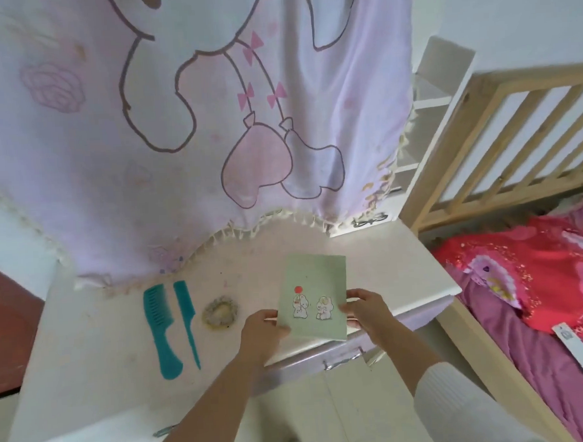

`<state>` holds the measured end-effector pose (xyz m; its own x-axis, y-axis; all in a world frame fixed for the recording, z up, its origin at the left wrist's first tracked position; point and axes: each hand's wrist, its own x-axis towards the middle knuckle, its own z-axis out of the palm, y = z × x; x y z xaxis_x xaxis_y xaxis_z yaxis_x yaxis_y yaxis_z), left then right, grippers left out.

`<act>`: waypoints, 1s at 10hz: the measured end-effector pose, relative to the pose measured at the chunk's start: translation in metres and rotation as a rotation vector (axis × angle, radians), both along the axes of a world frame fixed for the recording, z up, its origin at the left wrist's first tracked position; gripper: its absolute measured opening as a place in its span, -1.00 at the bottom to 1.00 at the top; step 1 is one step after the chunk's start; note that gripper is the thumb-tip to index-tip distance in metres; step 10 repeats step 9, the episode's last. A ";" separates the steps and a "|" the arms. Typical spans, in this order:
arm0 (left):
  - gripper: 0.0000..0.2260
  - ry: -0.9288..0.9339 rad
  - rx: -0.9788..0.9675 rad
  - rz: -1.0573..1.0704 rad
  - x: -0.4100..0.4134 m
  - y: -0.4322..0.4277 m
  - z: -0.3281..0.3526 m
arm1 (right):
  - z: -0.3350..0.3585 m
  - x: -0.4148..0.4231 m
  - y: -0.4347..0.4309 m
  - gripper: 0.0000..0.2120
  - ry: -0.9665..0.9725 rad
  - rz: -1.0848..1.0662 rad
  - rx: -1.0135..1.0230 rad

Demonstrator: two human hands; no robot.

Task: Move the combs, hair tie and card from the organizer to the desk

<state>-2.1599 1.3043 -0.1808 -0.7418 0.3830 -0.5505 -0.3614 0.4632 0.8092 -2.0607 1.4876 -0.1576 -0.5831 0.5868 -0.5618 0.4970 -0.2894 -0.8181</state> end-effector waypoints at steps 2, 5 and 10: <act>-0.75 -0.029 -0.167 0.043 -0.026 0.038 -0.029 | -0.039 -0.062 0.048 -0.66 -0.187 0.136 0.060; -0.82 0.047 -0.296 0.067 -0.037 0.060 -0.045 | -0.067 -0.095 0.064 -0.68 -0.304 0.221 0.184; -0.73 0.295 -0.422 -0.188 -0.033 0.049 -0.047 | -0.033 -0.102 0.064 -0.66 -0.239 0.164 0.229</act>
